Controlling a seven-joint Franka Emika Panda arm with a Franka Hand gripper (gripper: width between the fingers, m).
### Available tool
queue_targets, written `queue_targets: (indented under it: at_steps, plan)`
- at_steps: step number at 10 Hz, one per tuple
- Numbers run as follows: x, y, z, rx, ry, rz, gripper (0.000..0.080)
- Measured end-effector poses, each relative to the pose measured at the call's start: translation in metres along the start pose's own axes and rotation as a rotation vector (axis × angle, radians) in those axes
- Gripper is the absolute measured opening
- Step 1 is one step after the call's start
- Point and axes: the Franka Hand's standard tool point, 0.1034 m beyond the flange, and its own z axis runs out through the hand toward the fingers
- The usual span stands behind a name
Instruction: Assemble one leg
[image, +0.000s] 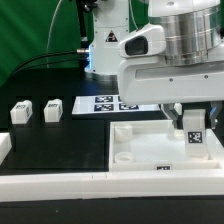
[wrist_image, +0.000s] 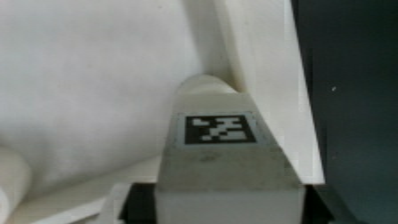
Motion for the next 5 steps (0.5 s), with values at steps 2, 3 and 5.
queue_targets:
  at_steps: [2, 3, 5]
  plan:
    - [-0.0002, -0.0003, 0.0005, -0.009, 0.008, 0.180, 0.0291]
    - [-0.0004, -0.0001, 0.0008, -0.010, 0.010, 0.325, 0.0291]
    - [-0.0005, -0.0005, 0.0009, -0.014, 0.017, 0.538, 0.0291]
